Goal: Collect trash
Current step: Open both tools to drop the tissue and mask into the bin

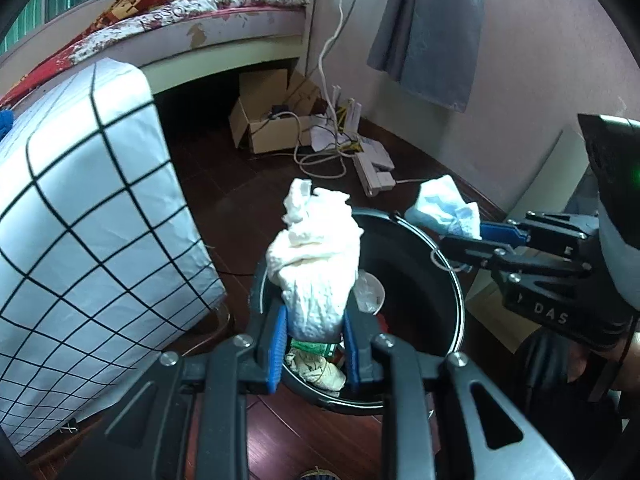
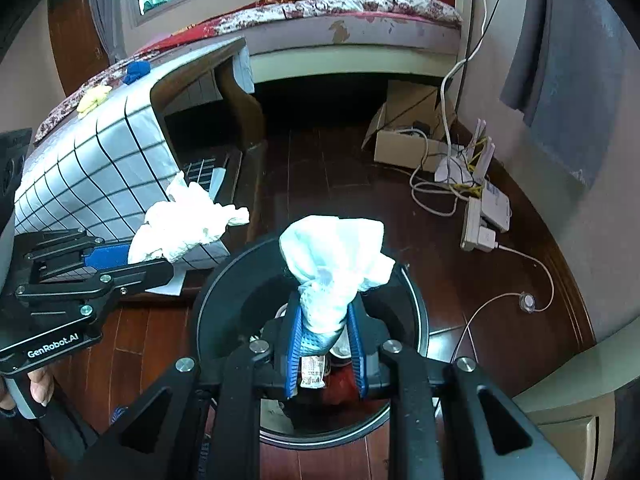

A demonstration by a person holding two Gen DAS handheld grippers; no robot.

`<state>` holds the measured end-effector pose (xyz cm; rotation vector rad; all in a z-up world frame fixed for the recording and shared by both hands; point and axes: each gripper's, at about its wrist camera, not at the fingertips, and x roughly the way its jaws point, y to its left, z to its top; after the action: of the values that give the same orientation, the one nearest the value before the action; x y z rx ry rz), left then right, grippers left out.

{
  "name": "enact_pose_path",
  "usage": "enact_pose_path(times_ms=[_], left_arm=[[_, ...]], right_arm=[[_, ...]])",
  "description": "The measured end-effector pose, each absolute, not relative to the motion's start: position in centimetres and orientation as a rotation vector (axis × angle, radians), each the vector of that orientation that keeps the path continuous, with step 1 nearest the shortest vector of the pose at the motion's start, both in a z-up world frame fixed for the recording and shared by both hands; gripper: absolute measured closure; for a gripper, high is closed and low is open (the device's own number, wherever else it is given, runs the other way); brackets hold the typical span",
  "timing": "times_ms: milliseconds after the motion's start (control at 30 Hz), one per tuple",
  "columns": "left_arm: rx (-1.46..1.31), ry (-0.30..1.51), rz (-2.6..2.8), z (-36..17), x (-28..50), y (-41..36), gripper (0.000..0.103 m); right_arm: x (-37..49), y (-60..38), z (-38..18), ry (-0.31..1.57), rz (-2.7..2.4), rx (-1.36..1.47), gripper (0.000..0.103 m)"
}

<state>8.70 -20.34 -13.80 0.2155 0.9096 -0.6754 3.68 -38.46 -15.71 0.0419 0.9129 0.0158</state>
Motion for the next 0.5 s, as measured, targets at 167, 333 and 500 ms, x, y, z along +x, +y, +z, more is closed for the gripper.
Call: enact_pose_path(times_ms=[167, 333, 500], left_arm=[[0.197, 0.925, -0.709, -14.7, 8.9, -20.8, 0.064], [0.171, 0.927, -0.594, -16.0, 9.6, -19.7, 0.002], [0.195, 0.932, -0.515, -16.8, 9.7, -18.8, 0.001]], right_arm=[[4.0, -38.8, -16.7, 0.938, 0.023, 0.036, 0.075], [4.7, -40.2, -18.2, 0.994, -0.107, 0.013, 0.005], [4.7, -40.0, -18.3, 0.982, -0.146, -0.031, 0.001]])
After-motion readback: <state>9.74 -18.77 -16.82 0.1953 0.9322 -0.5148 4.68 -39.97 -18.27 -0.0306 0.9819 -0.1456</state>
